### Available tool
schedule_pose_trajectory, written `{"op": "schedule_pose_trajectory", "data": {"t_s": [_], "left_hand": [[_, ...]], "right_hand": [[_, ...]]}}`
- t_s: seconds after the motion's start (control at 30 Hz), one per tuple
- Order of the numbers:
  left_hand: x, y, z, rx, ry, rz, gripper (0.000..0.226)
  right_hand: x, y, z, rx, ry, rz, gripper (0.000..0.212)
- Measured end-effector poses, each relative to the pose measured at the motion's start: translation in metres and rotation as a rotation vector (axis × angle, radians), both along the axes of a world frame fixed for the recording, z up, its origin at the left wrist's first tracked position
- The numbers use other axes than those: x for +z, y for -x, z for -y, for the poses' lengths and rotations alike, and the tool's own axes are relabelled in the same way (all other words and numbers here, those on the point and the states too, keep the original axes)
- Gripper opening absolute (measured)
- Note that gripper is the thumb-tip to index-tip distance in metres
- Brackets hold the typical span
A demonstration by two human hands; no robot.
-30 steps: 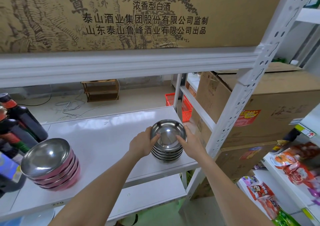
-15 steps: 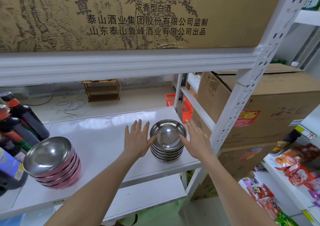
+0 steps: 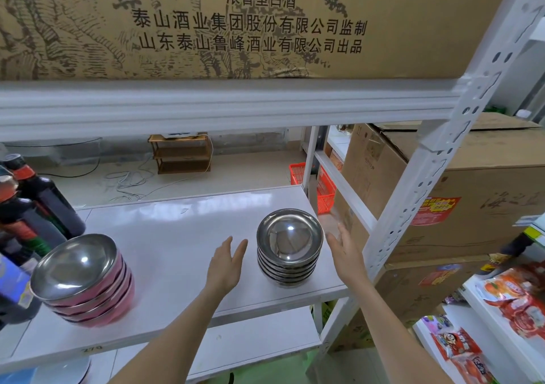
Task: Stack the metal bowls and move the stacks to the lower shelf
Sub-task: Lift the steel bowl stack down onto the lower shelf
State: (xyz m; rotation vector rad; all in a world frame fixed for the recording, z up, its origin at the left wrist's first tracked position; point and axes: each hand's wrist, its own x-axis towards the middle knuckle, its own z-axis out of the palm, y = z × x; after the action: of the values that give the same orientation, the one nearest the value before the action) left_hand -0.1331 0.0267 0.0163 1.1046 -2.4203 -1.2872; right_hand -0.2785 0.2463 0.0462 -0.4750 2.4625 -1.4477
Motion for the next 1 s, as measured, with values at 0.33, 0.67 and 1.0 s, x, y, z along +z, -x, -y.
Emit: {"op": "schedule_pose_trajectory", "data": {"t_s": [0.33,0.67,1.0], "left_hand": [[-0.026,0.043,-0.045,0.161,-0.719,-0.42,0.048],[-0.032,0.041,-0.053,0.147,-0.716,-0.456,0.045],[-0.022,0.023,-0.059,0.071,-0.735,-0.398,0.038]], "right_hand": [[-0.059,0.004,0.03,-0.11,0.481,0.483,0.043],[-0.062,-0.002,0.035,-0.028,0.552,0.548,0.033],[-0.063,-0.014,0.016,0.086,0.569,0.536,0.051]]}}
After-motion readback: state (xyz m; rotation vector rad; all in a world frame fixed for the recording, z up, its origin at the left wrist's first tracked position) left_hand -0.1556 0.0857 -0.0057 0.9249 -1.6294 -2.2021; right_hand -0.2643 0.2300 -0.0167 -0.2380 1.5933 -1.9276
